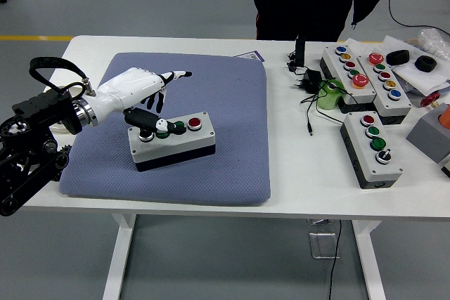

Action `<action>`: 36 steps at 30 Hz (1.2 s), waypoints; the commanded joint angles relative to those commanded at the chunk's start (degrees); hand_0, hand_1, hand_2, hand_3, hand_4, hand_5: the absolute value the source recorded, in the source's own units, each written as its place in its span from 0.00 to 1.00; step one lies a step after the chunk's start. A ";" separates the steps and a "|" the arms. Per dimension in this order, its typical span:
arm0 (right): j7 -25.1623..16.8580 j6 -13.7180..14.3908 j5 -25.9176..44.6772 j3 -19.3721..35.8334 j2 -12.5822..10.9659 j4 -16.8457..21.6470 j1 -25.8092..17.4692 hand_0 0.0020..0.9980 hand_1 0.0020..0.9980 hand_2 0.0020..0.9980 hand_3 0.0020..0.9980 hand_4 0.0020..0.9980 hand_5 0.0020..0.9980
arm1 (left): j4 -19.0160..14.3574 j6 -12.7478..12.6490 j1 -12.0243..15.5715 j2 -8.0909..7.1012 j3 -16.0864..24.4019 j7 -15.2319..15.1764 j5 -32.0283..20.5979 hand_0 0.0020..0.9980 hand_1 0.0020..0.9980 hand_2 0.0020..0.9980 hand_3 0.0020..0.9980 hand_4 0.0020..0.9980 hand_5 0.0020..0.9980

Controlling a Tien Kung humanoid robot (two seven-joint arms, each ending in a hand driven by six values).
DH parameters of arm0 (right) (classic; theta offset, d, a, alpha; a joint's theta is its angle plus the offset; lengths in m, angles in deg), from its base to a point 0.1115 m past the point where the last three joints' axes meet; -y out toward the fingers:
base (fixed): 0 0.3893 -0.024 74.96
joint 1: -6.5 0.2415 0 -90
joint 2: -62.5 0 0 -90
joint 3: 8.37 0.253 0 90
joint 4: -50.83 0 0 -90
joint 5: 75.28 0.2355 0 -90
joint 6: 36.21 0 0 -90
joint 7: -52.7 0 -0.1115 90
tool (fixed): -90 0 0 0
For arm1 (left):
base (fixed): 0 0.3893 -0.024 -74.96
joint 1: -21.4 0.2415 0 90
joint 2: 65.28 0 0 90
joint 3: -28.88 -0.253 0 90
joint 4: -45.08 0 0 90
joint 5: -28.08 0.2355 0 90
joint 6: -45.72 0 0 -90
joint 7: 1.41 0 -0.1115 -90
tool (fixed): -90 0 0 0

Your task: Pick up the button,place it on the desk,press the button,press the button

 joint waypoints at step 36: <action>0.07 -0.08 -0.29 0.24 0.03 0.00 -0.07 0.76 0.73 0.73 0.59 0.19 0.15 | -6.32 16.13 1.29 -2.61 -0.01 4.23 -1.30 0.00 0.00 0.00 0.79 0.43 0.00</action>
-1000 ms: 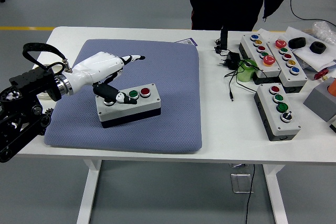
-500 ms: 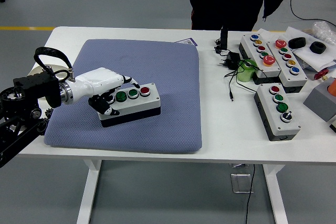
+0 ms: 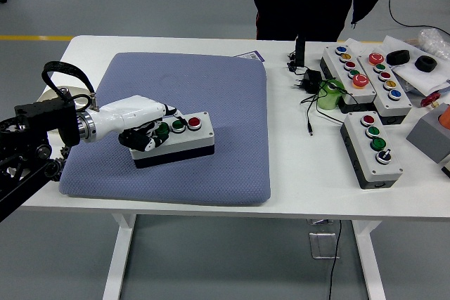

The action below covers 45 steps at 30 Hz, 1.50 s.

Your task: Pick up the button,place it on the desk,press the button,press the button

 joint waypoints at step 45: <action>0.02 -0.14 -0.53 0.48 -0.02 0.00 -0.13 0.76 0.73 0.73 0.59 0.19 0.15 | 0.14 3.99 -0.69 -0.27 0.95 3.17 2.95 0.00 0.00 0.00 0.76 0.43 0.00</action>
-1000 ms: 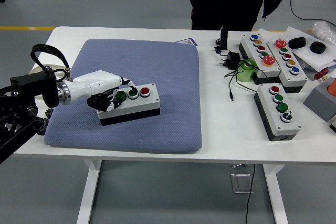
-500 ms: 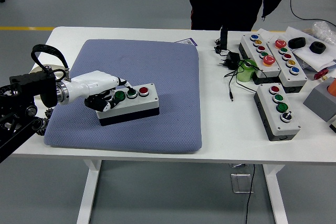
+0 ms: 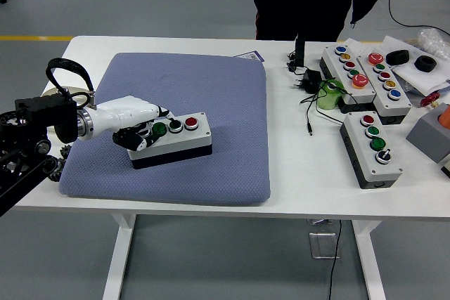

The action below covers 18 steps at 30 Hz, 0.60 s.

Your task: Pick up the button,place it on the desk,press the button,press the button

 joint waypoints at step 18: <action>0.05 -0.03 0.02 -0.12 0.00 0.00 0.18 0.76 0.73 0.73 0.59 0.19 0.15 | -0.39 -2.28 -2.24 2.10 -0.75 -0.17 -1.78 0.00 0.00 0.00 0.76 0.44 0.00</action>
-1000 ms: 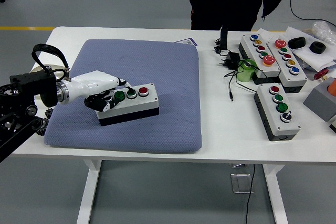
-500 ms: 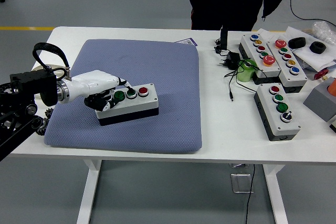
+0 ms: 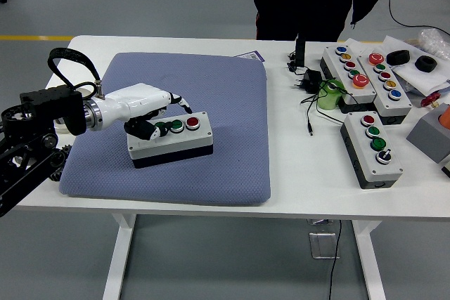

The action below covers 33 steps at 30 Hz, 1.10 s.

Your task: Pick up the button,place it on the desk,press the button,press the button

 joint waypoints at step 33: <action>0.05 0.03 -0.18 0.17 0.02 0.00 -0.09 0.76 0.73 0.73 0.59 0.19 0.15 | 3.41 5.39 -2.22 1.78 -3.92 2.06 1.19 0.00 0.00 0.00 0.76 0.47 0.00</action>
